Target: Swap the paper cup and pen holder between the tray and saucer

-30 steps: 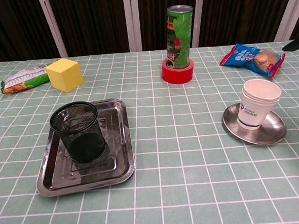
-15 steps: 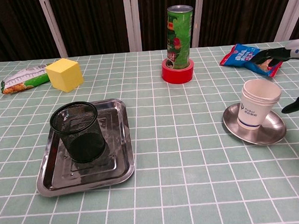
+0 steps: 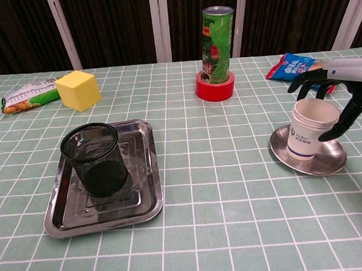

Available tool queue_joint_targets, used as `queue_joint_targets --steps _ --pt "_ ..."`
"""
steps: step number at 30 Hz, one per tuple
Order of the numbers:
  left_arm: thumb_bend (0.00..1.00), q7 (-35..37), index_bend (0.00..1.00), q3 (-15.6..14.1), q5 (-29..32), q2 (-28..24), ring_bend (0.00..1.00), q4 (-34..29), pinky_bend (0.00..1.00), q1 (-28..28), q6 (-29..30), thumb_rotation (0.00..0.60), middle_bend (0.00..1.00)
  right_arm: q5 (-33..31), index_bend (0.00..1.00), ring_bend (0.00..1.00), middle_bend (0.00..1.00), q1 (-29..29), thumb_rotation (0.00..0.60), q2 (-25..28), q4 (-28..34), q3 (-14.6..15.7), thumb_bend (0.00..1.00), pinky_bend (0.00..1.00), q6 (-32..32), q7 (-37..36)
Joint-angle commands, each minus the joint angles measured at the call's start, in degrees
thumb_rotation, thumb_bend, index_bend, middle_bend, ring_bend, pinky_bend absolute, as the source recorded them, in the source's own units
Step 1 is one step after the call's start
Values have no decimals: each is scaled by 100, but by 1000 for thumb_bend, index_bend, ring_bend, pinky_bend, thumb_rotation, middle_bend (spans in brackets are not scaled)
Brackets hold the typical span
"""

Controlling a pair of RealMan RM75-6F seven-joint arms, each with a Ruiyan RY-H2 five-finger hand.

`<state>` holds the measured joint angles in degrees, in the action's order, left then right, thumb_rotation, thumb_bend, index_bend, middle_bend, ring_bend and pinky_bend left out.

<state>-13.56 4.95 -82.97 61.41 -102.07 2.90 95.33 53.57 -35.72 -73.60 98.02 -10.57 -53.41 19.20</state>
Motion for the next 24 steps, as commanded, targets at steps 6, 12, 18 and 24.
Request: queue_joint_targets --steps 6,12,18,24 --pt "64 24 187 9 28 -15 0 -13 67 -1 -11 600 0 215 325 433 360 -5 600 -303 -315 19 17 198 -347 -12" --pt "63 29 186 16 53 -20 0 -14 68 0 -15 600 0 464 354 472 393 -93 600 -358 -253 -97 35 221 -521 10" --pt "64 63 187 45 156 -46 0 -15 70 -14 -72 600 0 180 396 543 443 -396 600 -443 -148 -307 44 277 -453 365" --pt "64 140 189 63 249 -96 0 -32 74 -14 -120 600 0 -205 398 559 449 -750 600 -783 -310 -456 45 289 -265 574"
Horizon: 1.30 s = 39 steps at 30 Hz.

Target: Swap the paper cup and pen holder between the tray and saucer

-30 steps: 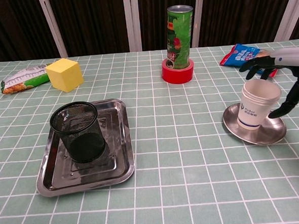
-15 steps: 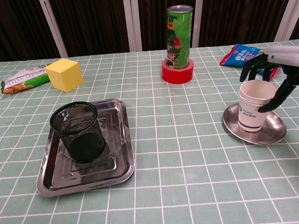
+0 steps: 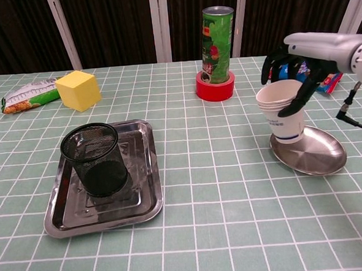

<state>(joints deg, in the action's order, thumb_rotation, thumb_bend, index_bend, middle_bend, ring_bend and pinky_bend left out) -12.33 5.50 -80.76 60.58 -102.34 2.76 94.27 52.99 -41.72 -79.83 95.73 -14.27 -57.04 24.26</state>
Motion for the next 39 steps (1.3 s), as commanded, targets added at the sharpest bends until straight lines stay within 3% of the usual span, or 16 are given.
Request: queue_joint_targets --steps 1,5,17,30,33,39 --pt "63 24 189 9 43 -21 0 -10 74 2 -20 600 0 -199 398 559 449 -234 600 -265 -151 -136 45 289 121 84" --pt "63 58 190 5 29 -55 0 -20 74 16 3 600 0 -300 398 559 449 -500 600 -723 -603 -322 45 289 72 83" --pt "64 59 193 65 182 -72 0 -4 74 33 26 600 0 185 414 559 449 -802 600 -1703 -1787 -862 45 289 -161 -1192" --pt "64 -77 193 67 187 0 0 -9 75 9 35 600 0 732 419 553 449 -733 600 -2224 -2786 -619 45 279 -24 -2237" --pt "63 -113 193 70 204 21 0 -3 75 -2 20 600 0 880 398 511 440 -708 600 -2248 -2893 -535 45 236 9 -2363" --pt "63 -171 190 62 177 52 0 -8 75 -17 24 600 0 933 270 390 328 -669 600 -2097 -2852 -317 42 123 395 -2352"
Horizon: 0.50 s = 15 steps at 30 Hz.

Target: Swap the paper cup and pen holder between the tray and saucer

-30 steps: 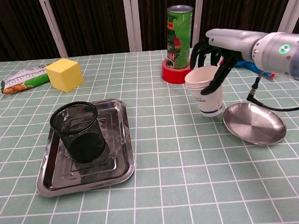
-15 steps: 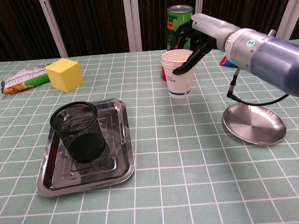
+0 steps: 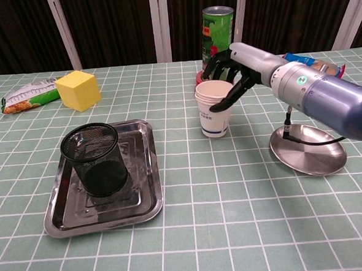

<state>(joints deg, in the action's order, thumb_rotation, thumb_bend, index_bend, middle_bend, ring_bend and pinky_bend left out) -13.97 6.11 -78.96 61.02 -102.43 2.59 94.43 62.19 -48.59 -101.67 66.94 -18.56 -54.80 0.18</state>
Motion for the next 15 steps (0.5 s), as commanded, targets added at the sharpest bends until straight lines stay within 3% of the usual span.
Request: queue_joint_targets --steps 1,5,8,15 --pt "63 -15 190 4 0 15 0 4 75 -2 10 600 0 15 251 369 308 22 600 118 57 139 39 106 218 88" --pt "64 -41 190 15 29 34 0 15 76 -14 -3 600 0 -88 86 170 131 42 600 291 264 190 6 7 430 205" --pt "64 -55 190 23 32 44 0 29 76 -25 -7 600 0 -267 3 44 36 40 600 525 547 198 0 0 601 425" --pt "64 -7 190 35 -34 66 0 108 75 -45 19 600 0 -608 0 0 7 328 600 1569 1854 215 0 0 380 999"
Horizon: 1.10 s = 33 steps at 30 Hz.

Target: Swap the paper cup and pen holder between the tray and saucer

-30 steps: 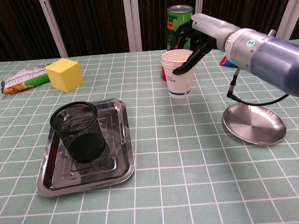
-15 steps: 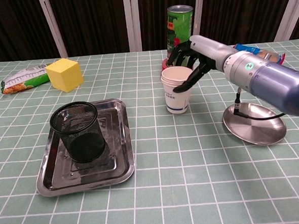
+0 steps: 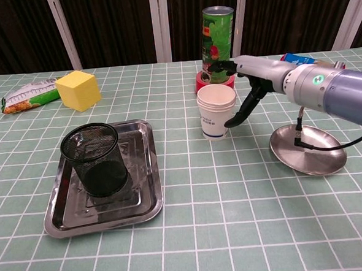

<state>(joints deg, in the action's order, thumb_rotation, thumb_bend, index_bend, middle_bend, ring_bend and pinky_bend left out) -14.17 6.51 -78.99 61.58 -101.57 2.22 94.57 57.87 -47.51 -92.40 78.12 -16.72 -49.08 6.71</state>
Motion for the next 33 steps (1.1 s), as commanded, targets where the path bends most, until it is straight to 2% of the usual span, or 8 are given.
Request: queue_joint_targets --steps 1,5,9,12,17,21,25,33 --pt "63 6 190 -21 -50 14 0 26 75 -11 -8 600 0 -187 0 0 7 342 600 895 965 85 0 0 -362 503" --pt "63 12 189 -122 -199 3 0 -16 76 -58 -129 600 0 57 0 8 8 1031 600 1824 1765 427 0 0 -1302 933" --pt "62 245 183 -243 -439 -64 0 -131 76 -166 -365 600 0 926 0 17 8 1966 600 2536 2258 1010 0 0 -2274 513" --pt "58 565 181 -286 -576 -295 0 -278 75 -511 -991 600 0 1827 0 17 8 2772 600 2875 2244 1618 0 0 -3123 -31" --pt "27 533 176 -19 -305 -621 0 -647 75 -1252 -2058 600 0 2303 0 17 8 3493 600 2907 1977 2069 0 0 -3769 -420" --pt "9 598 159 222 77 -754 0 -956 75 -1978 -3140 600 0 2069 0 17 7 3749 600 2978 2041 2156 0 0 -3764 -296" --pt "5 742 147 423 612 -765 0 -1156 75 -2618 -4083 600 0 1848 0 17 8 3837 600 3047 2285 2060 0 0 -3774 108" --pt "0 383 137 537 1494 -167 0 -906 72 -3502 -4895 600 0 1770 0 17 7 3891 600 3017 2362 1951 0 0 -3602 286"
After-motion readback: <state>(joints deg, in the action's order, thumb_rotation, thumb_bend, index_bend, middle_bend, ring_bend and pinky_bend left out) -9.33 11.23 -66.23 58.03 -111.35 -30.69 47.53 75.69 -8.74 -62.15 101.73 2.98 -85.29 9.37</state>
